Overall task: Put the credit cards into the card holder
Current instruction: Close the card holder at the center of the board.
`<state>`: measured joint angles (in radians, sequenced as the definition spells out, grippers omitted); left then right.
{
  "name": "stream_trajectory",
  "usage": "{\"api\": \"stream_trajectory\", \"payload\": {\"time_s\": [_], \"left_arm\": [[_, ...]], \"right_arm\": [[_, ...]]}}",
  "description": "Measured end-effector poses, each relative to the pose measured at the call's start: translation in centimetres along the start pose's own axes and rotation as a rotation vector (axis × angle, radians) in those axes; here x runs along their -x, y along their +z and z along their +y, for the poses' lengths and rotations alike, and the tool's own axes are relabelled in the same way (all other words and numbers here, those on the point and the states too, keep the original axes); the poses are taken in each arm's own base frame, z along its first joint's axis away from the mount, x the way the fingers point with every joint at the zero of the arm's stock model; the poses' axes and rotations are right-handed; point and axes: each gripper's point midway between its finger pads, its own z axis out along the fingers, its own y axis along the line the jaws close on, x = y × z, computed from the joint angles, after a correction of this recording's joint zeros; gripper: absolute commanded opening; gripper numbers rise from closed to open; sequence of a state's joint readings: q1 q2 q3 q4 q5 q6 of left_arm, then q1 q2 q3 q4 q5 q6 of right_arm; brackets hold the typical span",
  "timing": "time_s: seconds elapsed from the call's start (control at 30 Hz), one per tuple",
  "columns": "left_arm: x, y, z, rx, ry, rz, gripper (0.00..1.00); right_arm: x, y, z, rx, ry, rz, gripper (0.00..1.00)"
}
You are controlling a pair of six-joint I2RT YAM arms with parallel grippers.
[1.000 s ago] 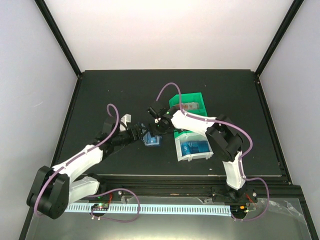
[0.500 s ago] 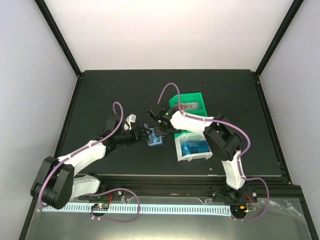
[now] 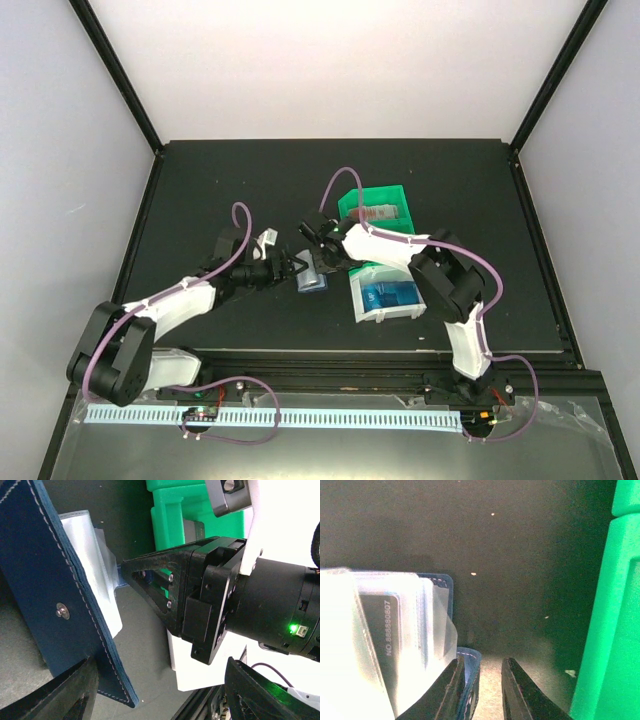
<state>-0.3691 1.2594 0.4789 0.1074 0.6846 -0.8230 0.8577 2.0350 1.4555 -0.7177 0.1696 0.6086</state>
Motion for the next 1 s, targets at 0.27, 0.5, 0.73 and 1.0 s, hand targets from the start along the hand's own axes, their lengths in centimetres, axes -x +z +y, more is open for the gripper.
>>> {"api": "stream_trajectory", "payload": {"time_s": [0.27,0.5,0.73,1.0], "left_arm": [[0.7,0.6,-1.9,-0.048,0.029,0.017,0.71],[0.4,1.6,-1.9,-0.053,0.018,0.045,0.71],[0.5,2.7,-2.1,-0.061,-0.004,0.060,0.71],[1.0,3.9,-1.9,-0.044,-0.017,0.063,0.69]], "right_arm": [[-0.2,-0.9,-0.2,0.049,0.017,0.000,0.01],[-0.3,-1.0,0.0,0.201,0.037,0.023,0.01],[-0.4,-2.0,1.3,0.403,0.030,0.032,0.01],[-1.3,-3.1,2.0,0.510,0.056,0.048,0.01]]}}
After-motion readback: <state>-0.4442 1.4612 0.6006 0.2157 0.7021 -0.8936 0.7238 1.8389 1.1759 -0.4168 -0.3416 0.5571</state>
